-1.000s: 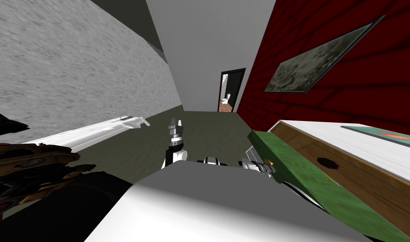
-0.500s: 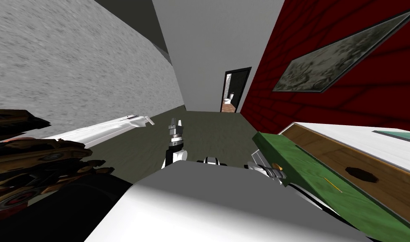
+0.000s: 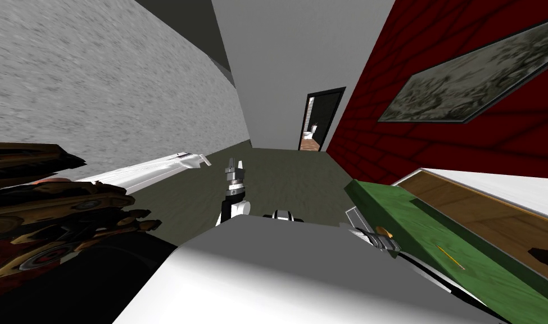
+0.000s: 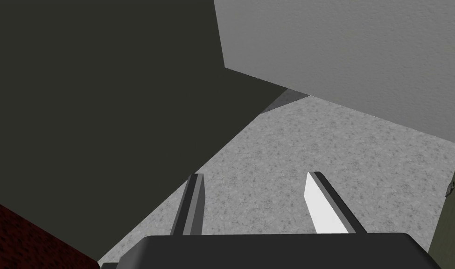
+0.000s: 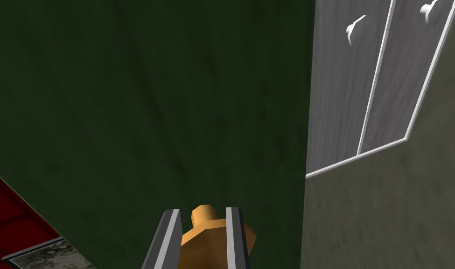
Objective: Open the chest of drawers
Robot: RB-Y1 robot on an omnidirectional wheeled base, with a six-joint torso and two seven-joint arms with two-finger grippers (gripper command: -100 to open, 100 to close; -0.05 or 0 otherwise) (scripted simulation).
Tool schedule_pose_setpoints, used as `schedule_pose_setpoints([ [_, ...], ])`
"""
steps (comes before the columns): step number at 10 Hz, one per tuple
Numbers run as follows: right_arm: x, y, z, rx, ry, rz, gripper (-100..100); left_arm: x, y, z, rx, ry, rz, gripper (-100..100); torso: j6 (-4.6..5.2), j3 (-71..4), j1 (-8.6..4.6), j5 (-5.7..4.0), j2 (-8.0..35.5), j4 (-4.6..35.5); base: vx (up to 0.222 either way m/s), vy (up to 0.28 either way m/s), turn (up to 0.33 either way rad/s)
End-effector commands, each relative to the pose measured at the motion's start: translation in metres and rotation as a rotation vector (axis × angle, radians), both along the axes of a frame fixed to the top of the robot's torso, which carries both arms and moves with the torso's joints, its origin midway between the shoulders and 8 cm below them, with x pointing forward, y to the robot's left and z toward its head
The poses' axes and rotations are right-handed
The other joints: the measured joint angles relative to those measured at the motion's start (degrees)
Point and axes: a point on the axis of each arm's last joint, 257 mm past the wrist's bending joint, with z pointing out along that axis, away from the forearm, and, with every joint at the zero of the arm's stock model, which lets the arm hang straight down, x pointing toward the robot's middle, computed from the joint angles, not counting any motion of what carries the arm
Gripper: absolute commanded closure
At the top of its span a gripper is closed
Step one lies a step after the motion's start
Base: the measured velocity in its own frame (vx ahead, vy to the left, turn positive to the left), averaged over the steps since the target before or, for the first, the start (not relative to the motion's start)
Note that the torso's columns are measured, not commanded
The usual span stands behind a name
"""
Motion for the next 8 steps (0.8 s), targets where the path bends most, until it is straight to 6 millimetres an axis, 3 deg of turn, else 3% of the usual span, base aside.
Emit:
schedule_pose_setpoints([
  [1,-0.005,-0.007,0.0,0.0,0.0,-0.008,100,0.0,0.0,0.0,0.0,0.0,0.0,0,-0.05,0.05,-0.01,0.02,0.08,0.05,0.005,0.039,-0.001],
  [2,-0.002,-0.004,0.0,0.003,-0.004,-0.009,100,0.0,0.0,0.0,0.0,0.0,0.0,0,0.0,0.07,0.01,0.06,0.14,0.07,0.005,0.121,0.001],
  [3,0.006,-0.027,0.016,-0.012,-0.001,-0.011,-100,0.0,0.0,0.0,0.0,0.0,0.0,0,-0.01,0.08,0.41,0.0,0.11,0.02,-0.024,0.149,-0.026],
  [5,0.011,-0.035,0.021,-0.013,-0.001,-0.01,-100,0.0,0.0,0.0,0.0,0.0,0.0,0,0.13,0.08,0.44,0.37,0.31,0.13,-0.046,0.062,-0.015],
  [6,0.021,-0.051,0.034,-0.016,0.0,-0.008,-100,0.0,0.0,0.0,0.0,0.0,0.0,0,0.15,0.06,0.4,0.39,0.3,0.13,-0.043,0.054,-0.02],
  [7,0.031,-0.045,0.032,-0.001,-0.019,0.007,-100,0.0,0.0,0.0,0.0,0.0,0.0,0,0.14,0.04,0.59,0.49,0.28,0.14,-0.041,0.058,-0.018],
  [8,0.021,-0.051,0.034,-0.016,0.0,-0.008,-100,0.0,0.0,0.0,0.0,0.0,0.0,0,0.13,0.01,0.68,0.5,0.23,0.12,-0.018,0.031,0.005],
])
